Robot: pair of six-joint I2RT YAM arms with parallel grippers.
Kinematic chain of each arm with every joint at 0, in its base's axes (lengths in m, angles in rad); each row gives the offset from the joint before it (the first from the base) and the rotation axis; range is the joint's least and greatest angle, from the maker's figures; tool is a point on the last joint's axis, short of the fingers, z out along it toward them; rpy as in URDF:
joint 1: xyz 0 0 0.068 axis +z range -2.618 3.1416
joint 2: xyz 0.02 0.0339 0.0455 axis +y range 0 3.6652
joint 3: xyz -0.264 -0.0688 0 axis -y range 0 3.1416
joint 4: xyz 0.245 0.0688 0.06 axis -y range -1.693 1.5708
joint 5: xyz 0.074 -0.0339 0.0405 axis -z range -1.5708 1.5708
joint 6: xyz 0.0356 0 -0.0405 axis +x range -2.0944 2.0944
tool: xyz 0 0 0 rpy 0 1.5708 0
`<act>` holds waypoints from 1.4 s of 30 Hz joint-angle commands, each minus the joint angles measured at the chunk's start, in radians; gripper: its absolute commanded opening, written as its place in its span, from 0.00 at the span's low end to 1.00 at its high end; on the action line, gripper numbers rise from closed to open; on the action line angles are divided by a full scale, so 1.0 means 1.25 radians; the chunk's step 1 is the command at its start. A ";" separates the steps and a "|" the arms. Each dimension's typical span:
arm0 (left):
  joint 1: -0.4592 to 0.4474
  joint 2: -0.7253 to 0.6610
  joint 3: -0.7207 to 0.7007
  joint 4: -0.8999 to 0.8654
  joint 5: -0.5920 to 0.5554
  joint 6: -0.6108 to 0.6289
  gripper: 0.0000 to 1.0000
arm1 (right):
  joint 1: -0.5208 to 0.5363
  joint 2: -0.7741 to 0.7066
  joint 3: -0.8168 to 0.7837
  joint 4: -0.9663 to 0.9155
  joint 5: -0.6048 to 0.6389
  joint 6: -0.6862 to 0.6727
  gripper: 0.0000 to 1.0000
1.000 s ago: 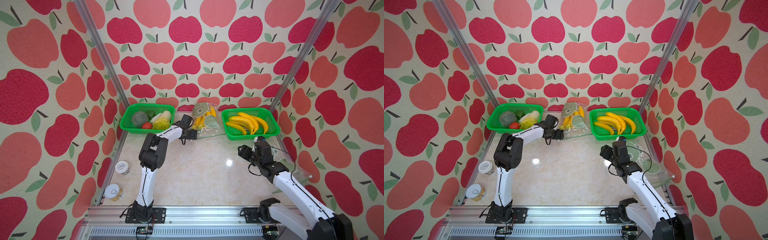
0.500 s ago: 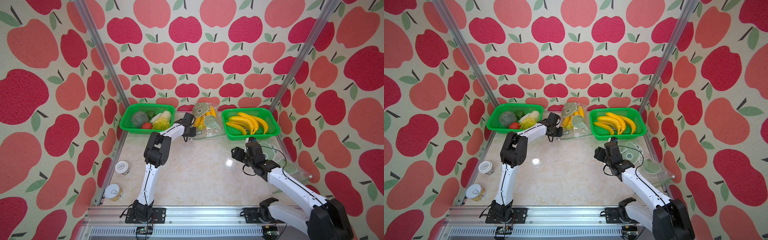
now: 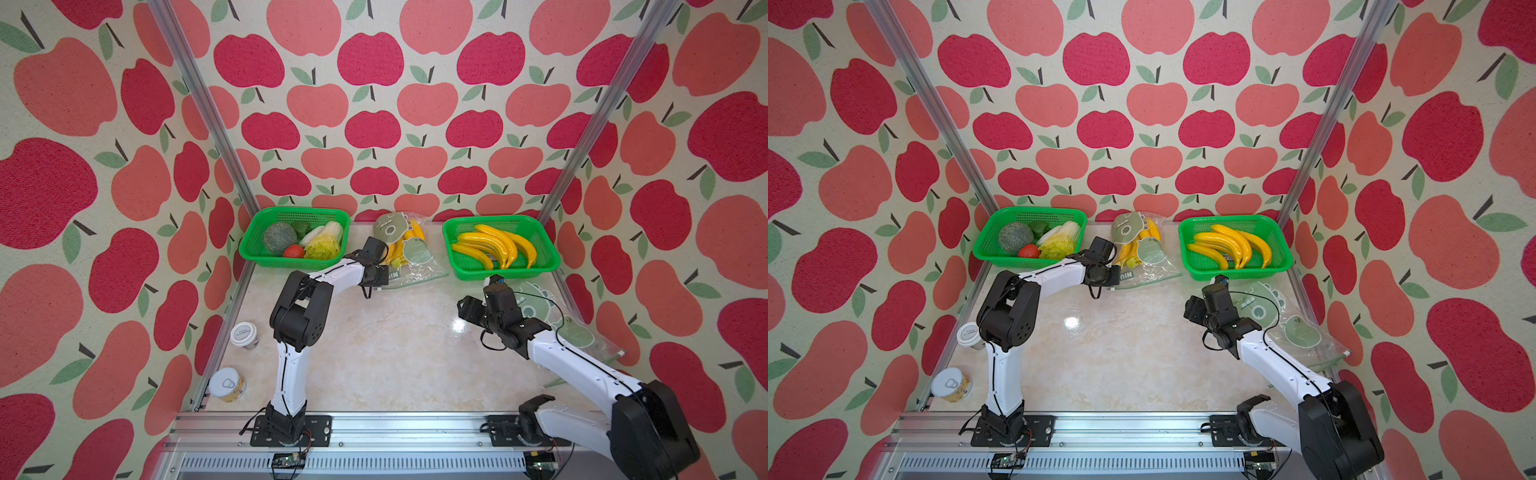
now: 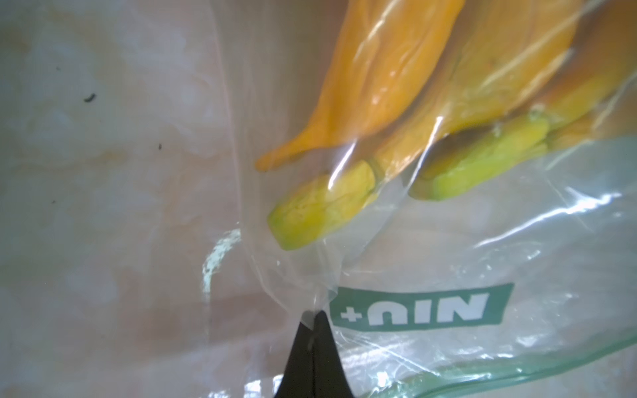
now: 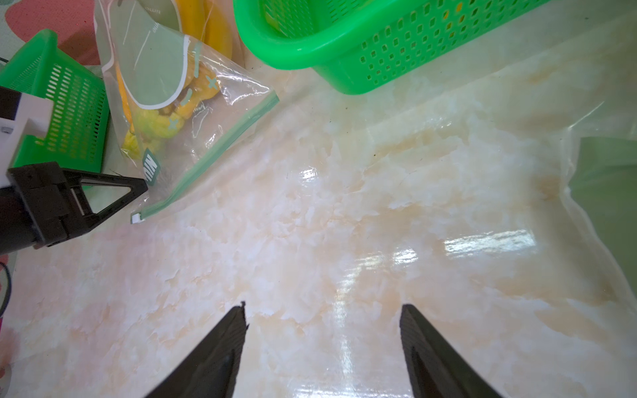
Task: Open the zip-top bag and take out the banana
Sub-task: Move the zipper food storage bag to the center of the board, then unzip the zipper on the zipper food storage bag.
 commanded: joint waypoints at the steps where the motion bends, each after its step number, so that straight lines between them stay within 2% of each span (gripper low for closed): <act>1: -0.015 -0.085 -0.080 0.055 -0.043 -0.043 0.00 | 0.023 0.023 0.019 0.034 -0.017 -0.003 0.74; 8: -0.068 -0.236 -0.250 0.078 -0.093 -0.087 0.00 | 0.082 0.088 0.045 0.095 -0.068 -0.012 0.74; 15: -0.125 -0.331 -0.370 0.105 -0.061 -0.141 0.00 | 0.098 0.160 0.050 0.195 -0.158 0.034 0.74; 21: -0.181 -0.368 -0.450 0.153 0.005 -0.195 0.01 | 0.099 0.216 0.063 0.227 -0.182 0.065 0.74; 23: -0.183 -0.378 -0.481 0.177 0.044 -0.220 0.08 | 0.098 0.225 0.063 0.234 -0.188 0.074 0.74; 25: -0.182 -0.394 -0.524 0.213 0.074 -0.239 0.21 | 0.099 0.235 0.058 0.253 -0.207 0.090 0.73; 27: -0.183 -0.406 -0.559 0.234 0.084 -0.255 0.25 | 0.099 0.247 0.048 0.279 -0.230 0.111 0.73; 34: -0.174 -0.418 -0.630 0.314 0.117 -0.280 0.32 | 0.131 0.324 0.022 0.388 -0.265 0.203 0.71; 42: -0.174 -0.423 -0.656 0.356 0.116 -0.293 0.39 | 0.134 0.413 0.006 0.489 -0.276 0.296 0.65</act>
